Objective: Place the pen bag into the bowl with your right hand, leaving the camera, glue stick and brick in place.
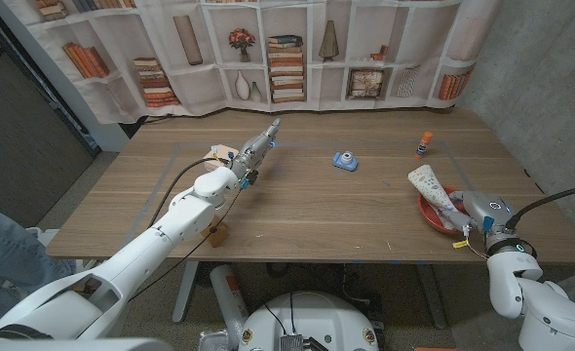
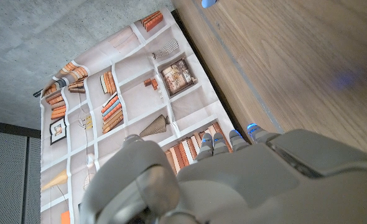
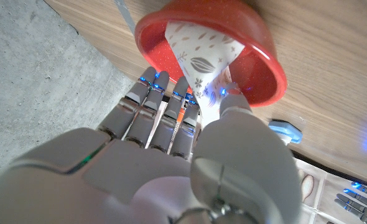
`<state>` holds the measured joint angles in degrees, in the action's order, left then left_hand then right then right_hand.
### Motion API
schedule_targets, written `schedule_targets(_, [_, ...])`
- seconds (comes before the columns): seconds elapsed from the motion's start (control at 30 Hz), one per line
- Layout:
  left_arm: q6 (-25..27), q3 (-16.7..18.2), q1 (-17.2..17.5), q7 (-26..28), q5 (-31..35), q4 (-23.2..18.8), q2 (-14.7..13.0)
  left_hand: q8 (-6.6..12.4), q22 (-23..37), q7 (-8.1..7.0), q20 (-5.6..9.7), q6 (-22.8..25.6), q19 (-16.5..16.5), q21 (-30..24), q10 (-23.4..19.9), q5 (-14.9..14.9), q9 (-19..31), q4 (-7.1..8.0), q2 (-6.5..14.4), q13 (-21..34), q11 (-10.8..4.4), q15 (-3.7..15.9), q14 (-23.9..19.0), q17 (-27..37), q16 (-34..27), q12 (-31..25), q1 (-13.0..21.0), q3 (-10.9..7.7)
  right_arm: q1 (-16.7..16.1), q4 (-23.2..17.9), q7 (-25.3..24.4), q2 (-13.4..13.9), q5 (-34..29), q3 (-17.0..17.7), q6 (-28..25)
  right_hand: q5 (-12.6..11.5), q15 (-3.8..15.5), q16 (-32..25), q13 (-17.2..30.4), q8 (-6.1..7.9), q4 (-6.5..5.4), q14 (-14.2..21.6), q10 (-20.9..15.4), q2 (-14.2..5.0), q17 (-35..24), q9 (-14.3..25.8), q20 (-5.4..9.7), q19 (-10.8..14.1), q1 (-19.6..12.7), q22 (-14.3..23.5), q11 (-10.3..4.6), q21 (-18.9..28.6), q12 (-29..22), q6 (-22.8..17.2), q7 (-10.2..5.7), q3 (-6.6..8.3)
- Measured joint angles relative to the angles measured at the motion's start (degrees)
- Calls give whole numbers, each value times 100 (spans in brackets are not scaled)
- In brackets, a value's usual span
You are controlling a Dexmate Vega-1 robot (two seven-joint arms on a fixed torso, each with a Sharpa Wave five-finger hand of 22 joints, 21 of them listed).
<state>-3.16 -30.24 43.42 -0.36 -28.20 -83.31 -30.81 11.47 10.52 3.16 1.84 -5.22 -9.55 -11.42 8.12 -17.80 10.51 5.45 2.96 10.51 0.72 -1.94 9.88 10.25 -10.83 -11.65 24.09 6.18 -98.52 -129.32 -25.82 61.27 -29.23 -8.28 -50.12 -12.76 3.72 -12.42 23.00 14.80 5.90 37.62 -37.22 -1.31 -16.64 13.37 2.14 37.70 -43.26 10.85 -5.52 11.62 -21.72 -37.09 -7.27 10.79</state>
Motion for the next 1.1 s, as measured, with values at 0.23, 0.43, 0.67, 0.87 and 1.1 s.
schedule_targets(0.23, [12,9,2,-5,-1,-31,-23,0,0,0,0,0,0,0,0,0,0,0,0,0,0,0,0,0,0,0,0,0,30,-48,14,54,92,-38,-76,-68,-25,0,0,-157,-68,-143,159,146,-25,-34,-61,-61,146,0,54,0,66,296,33,-131])
schedule_targets(0.43, [14,12,2,-16,-2,-40,-31,0,0,0,0,0,0,0,0,0,0,0,0,0,0,0,0,0,0,0,0,0,19,-83,-3,80,185,-40,-143,-166,-45,48,27,-268,-87,-388,437,214,-27,-83,-166,-121,214,-1,124,0,203,581,114,-198])
schedule_targets(0.67, [-1,12,1,-45,-5,-16,-25,0,0,0,0,0,0,0,0,0,0,-23,0,0,0,0,0,0,0,0,0,23,-27,-132,-58,104,251,-15,-201,-229,-65,78,27,-367,-92,-530,687,220,-26,-87,-236,-173,268,-1,176,0,291,866,174,-250])
schedule_targets(0.87, [-30,8,-19,-64,-5,38,-7,0,0,0,0,0,0,0,0,0,0,-7,0,0,0,0,0,0,0,0,0,40,-60,-162,-138,124,318,18,-250,-250,-65,99,27,-367,-108,-592,768,242,-26,-113,-267,-142,291,-1,197,0,333,917,185,-266])
schedule_targets(1.1, [-44,-2,-38,-84,-5,76,11,0,0,0,0,0,0,0,0,0,0,-7,23,0,0,0,0,0,0,0,23,40,-94,-189,-199,134,364,63,-256,-294,-96,121,26,-367,-110,-704,828,242,-26,-113,-297,-173,291,-1,196,0,376,958,144,-267])
